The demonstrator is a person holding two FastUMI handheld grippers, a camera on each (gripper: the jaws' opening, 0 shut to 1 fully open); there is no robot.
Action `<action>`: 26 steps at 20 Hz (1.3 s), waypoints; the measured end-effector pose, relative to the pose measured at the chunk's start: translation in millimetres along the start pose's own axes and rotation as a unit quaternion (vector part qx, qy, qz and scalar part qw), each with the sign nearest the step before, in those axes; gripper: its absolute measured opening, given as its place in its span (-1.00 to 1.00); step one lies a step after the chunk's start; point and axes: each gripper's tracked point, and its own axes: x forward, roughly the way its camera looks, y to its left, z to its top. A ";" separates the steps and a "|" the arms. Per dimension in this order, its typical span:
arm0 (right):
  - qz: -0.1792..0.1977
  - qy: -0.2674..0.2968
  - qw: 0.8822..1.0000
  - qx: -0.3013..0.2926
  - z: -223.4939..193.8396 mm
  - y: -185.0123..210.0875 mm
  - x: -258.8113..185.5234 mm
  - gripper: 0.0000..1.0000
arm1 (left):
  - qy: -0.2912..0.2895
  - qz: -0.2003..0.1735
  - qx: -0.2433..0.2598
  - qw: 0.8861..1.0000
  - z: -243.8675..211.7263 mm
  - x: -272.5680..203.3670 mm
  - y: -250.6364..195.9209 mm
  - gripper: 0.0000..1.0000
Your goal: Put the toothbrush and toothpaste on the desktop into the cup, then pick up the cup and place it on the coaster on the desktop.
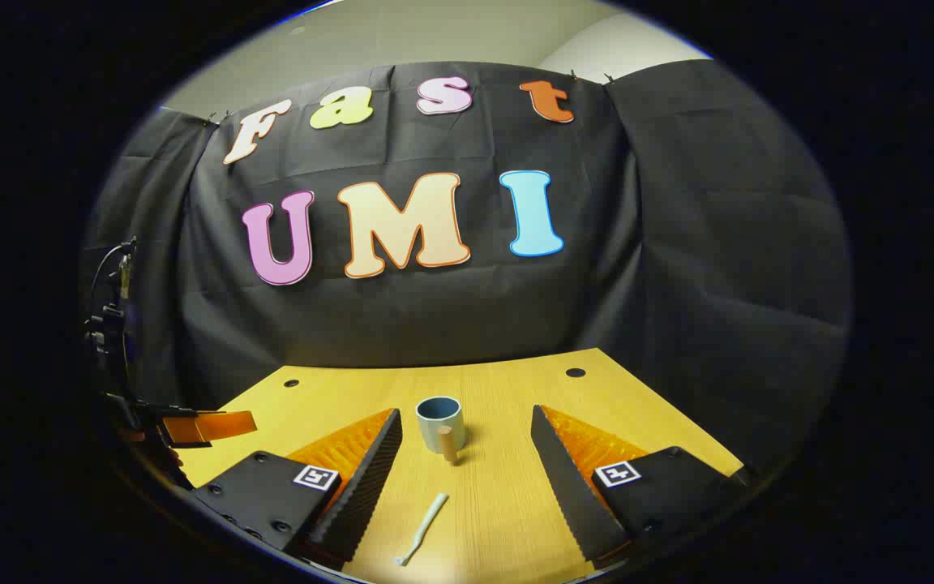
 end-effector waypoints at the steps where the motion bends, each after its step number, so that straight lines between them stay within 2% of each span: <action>1: 0.001 -0.001 1.000 0.000 1.1 -1.8 1.2 0.97 | -0.003 0.001 0.003 1.000 1.3 1.2 0.2 0.91; 14: 0.002 0.024 1.000 0.011 -11.8 -12.9 9.3 0.96 | 0.003 0.035 0.021 0.999 -7.7 -7.5 9.6 0.91; 20: 0.009 0.103 0.994 0.029 -50.3 -8.6 16.5 0.97 | -0.003 0.056 0.040 0.998 -12.4 -15.9 25.0 0.91; 23: 0.013 0.142 0.990 0.017 -69.9 -4.2 20.6 0.92 | 0.003 0.075 0.028 0.997 -21.8 -24.8 40.4 0.91; 25: 0.020 0.172 0.985 0.004 -85.2 1.7 25.0 0.97 | 0.012 0.088 0.016 0.996 -31.9 -32.1 50.6 0.90; 26: 0.024 0.188 0.982 -0.003 -92.3 5.4 28.2 0.92 | 0.015 0.096 0.011 0.995 -35.7 -35.9 57.3 0.91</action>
